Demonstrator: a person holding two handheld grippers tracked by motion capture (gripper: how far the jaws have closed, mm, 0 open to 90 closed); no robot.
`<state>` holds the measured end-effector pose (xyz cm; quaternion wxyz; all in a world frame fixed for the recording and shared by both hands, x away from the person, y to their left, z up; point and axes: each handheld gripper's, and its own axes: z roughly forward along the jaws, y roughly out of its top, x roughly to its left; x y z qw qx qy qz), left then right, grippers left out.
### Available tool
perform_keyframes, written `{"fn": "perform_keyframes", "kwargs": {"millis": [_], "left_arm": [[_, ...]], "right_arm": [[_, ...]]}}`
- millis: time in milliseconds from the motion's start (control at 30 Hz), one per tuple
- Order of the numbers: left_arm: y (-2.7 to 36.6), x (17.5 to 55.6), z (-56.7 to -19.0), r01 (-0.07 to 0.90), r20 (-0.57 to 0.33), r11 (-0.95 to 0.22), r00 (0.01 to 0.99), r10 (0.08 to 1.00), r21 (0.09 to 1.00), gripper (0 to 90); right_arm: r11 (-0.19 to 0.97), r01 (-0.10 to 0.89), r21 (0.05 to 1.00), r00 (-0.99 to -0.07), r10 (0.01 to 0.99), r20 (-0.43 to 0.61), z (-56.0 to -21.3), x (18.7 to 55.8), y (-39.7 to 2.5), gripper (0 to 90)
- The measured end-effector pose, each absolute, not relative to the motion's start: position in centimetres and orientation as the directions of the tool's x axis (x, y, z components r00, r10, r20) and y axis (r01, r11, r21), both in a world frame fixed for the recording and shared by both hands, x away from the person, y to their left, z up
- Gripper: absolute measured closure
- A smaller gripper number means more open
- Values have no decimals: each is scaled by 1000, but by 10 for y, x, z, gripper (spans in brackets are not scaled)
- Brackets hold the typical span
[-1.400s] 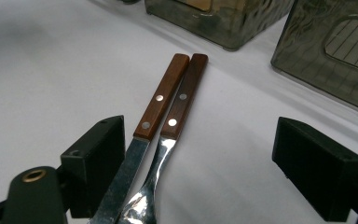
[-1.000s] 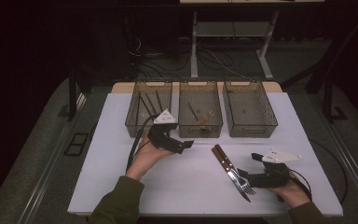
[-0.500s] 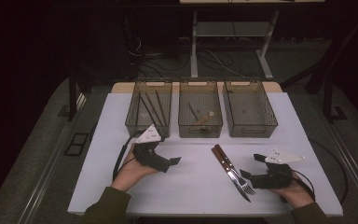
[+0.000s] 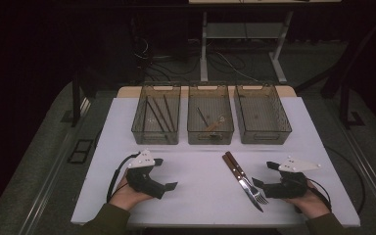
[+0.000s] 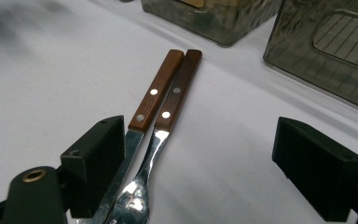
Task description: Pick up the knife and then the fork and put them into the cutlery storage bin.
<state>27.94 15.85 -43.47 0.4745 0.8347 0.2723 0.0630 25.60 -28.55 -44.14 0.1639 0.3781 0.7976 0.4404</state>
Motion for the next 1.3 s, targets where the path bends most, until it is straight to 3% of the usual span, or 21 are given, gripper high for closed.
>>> {"fn": "perform_keyframes", "kwargs": {"millis": [400, 700, 867, 1033, 1300], "left_arm": [[161, 270, -438, 397, -157, -412, 849, 505, 820, 0], [159, 270, -439, 389, -153, -429, 859, 489, 815, 0], [157, 270, -439, 389, -156, -430, 861, 484, 815, 0], [158, 270, -440, 388, -154, -433, 862, 483, 814, 2], [156, 270, -441, 394, -158, -431, 859, 487, 812, 7]], "right_arm": [[320, 483, 815, -643, 762, 82, -438, 256, -285, 168], [367, 527, 766, -721, 670, 175, -425, 258, -283, 176], [400, 526, 751, -735, 658, 165, -426, 256, -273, 310], [440, 510, 740, -767, 622, 159, -426, 254, -264, 560], [491, 516, 702, -785, 598, 159, -428, 252, -250, 841]]}}
